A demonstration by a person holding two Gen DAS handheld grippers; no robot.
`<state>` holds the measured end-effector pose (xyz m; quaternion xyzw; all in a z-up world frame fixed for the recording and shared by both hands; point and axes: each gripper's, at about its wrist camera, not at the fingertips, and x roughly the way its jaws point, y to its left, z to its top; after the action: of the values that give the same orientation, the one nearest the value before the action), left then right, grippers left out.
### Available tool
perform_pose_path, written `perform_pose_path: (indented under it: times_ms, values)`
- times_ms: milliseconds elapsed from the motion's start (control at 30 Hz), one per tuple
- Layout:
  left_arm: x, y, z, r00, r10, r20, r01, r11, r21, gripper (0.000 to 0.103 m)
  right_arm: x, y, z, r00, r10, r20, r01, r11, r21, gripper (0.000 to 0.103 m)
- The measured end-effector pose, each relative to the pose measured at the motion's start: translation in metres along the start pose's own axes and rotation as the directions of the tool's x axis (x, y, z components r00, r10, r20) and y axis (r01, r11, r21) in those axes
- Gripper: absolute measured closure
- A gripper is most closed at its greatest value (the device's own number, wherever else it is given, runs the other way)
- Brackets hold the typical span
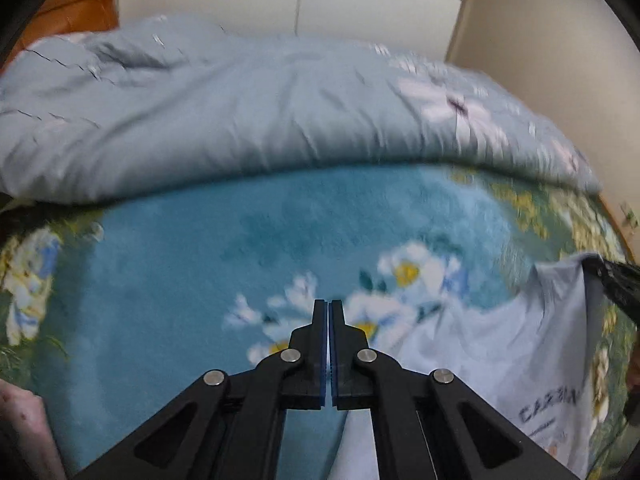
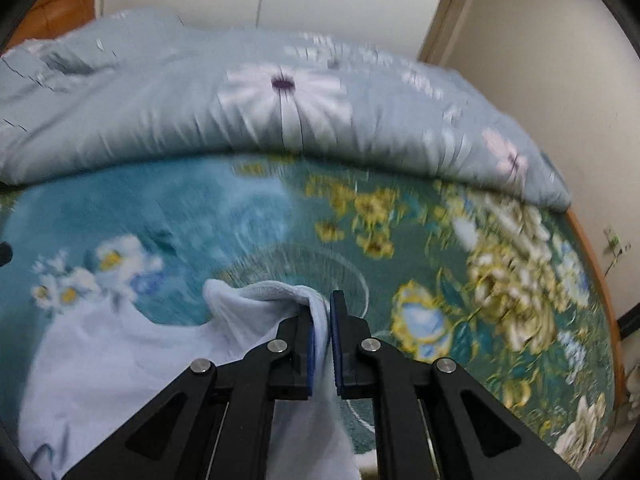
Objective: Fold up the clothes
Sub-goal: 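Lay the shirt flat on the bed and open both tools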
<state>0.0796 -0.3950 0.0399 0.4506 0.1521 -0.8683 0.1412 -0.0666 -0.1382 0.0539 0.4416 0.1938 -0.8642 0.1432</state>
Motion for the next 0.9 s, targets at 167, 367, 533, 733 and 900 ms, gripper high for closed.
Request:
perform_pose_path:
  times_ms: [167, 367, 533, 733, 900]
  values:
    - [0.014, -0.007, -0.023, 0.992, -0.088, -0.088, 0.090, 0.996, 0.023, 0.101, 0.010, -0.024, -0.018, 0.994, 0.102, -0.049, -0.099, 0.993, 0.060, 0.095]
    - [0.017, -0.013, -0.045, 0.979, -0.141, -0.148, 0.148, 0.988, 0.037, 0.088, -0.042, -0.055, -0.053, 0.982, 0.189, -0.001, -0.189, 0.980, 0.058, 0.059]
    - [0.018, -0.022, -0.064, 0.977, -0.125, -0.174, 0.140, 0.987, 0.075, 0.069, -0.069, -0.033, -0.115, 0.963, 0.260, -0.076, -0.265, 0.962, -0.064, 0.059]
    - [0.012, -0.033, -0.074, 0.985, -0.051, -0.162, 0.072, 0.990, 0.125, 0.070, -0.073, 0.009, -0.171, 0.934, 0.321, -0.154, -0.342, 0.929, -0.139, 0.059]
    - [0.007, -0.036, -0.076, 0.992, 0.023, -0.126, -0.005, 0.991, 0.135, 0.099, -0.067, 0.015, -0.188, 0.928, 0.318, -0.195, -0.346, 0.929, -0.130, 0.059]
